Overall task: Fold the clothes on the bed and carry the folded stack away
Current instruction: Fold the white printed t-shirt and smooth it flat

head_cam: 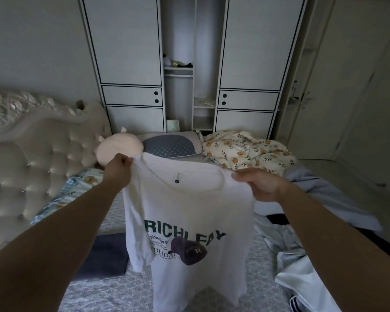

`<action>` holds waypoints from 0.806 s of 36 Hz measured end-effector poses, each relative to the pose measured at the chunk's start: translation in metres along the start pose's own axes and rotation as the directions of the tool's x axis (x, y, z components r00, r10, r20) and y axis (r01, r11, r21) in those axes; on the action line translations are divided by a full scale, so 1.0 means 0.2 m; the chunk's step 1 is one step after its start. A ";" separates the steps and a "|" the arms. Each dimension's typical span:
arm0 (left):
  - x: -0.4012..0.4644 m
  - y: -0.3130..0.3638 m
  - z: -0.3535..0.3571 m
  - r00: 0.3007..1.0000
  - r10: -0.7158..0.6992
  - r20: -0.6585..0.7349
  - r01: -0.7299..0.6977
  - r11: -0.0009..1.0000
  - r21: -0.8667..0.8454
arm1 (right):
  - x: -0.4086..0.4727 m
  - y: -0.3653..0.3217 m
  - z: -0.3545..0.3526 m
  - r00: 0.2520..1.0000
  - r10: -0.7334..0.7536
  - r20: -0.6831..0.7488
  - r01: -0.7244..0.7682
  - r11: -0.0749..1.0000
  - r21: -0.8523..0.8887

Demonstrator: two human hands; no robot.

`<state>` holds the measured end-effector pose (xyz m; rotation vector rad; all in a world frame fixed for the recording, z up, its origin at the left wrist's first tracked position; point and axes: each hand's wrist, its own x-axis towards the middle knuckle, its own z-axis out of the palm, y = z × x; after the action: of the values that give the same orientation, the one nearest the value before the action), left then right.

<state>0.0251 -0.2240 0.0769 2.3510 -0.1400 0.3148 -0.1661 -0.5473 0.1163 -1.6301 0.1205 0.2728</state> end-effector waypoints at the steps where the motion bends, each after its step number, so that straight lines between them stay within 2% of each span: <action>1: 0.00 0.00 0.00 1.000 0.007 0.000 -0.007 1.000 -0.008 | 0.00 0.00 0.00 1.000 0.018 -0.005 -0.018 1.000 -0.011; 3: -0.01 -0.01 -0.02 0.999 0.035 0.001 -0.035 0.999 -0.032 | -0.01 -0.02 -0.01 0.997 0.001 -0.083 -0.007 0.997 -0.074; 5: -0.01 -0.01 -0.03 0.995 0.098 -0.002 -0.098 0.993 -0.066 | -0.01 -0.05 -0.01 0.952 -0.160 -0.261 0.096 0.966 -0.240; 6: -0.01 -0.01 -0.05 0.990 0.142 -0.007 -0.142 0.987 -0.080 | -0.01 -0.06 0.00 0.889 -0.272 -0.368 0.158 0.937 -0.311; 8: -0.01 0.02 -0.08 0.970 0.244 -0.016 -0.244 0.967 -0.074 | -0.01 -0.11 0.00 0.688 -0.459 -0.562 0.290 0.884 -0.366; 10: -0.03 0.05 -0.13 0.927 0.373 0.019 -0.373 0.928 -0.019 | -0.01 -0.14 -0.01 0.519 -0.622 -0.586 0.307 0.776 -0.551; 11: -0.03 0.07 -0.15 0.894 0.444 0.066 -0.446 0.895 0.028 | -0.02 -0.16 -0.02 0.497 -0.694 -0.521 0.218 0.681 -0.699; 12: -0.04 0.08 -0.17 0.856 0.502 0.123 -0.513 0.854 0.081 | -0.05 -0.18 -0.05 0.534 -0.716 -0.450 0.042 0.554 -0.831; 14: -0.03 0.10 -0.19 0.788 0.576 0.219 -0.613 0.770 0.179 | -0.11 -0.19 -0.09 0.639 -0.677 -0.364 -0.257 0.258 -0.931; 15: -0.03 0.11 -0.19 0.768 0.592 0.245 -0.638 0.742 0.207 | -0.14 -0.20 -0.11 0.681 -0.648 -0.341 -0.314 0.162 -0.936; 16: -0.03 0.11 -0.19 0.763 0.596 0.249 -0.644 0.733 0.217 | -0.17 -0.22 -0.11 0.692 -0.651 -0.312 -0.295 0.139 -0.945; 17: -0.02 0.11 -0.19 0.776 0.585 0.237 -0.629 0.745 0.222 | -0.19 -0.23 -0.08 0.688 -0.670 -0.279 -0.239 0.154 -0.959; 19: -0.02 0.10 -0.19 0.827 0.533 0.179 -0.562 0.796 0.227 | -0.22 -0.27 -0.01 0.658 -0.707 -0.257 -0.064 0.288 -0.955; 22: -0.03 0.10 -0.17 0.896 0.427 0.123 -0.443 0.878 0.181 | -0.23 -0.31 0.09 0.741 -0.587 -0.327 0.076 0.556 -0.827; 25: -0.04 0.13 -0.12 0.952 0.275 0.135 -0.286 0.955 0.074 | -0.26 -0.31 0.13 0.806 -0.447 -0.388 0.180 0.810 -0.558; 27: -0.06 0.17 -0.09 0.971 0.205 0.121 -0.206 0.978 -0.004 | -0.27 -0.30 0.13 0.853 -0.351 -0.386 0.191 0.898 -0.396; 29: -0.08 0.19 -0.06 0.980 0.159 0.118 -0.154 0.987 -0.049 | -0.29 -0.30 0.11 0.890 -0.284 -0.356 0.130 0.908 -0.398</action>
<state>0.0003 -0.2414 0.1066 2.3241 -0.3879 0.2419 -0.2102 -0.5254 0.1870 -2.0390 0.2174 -0.2365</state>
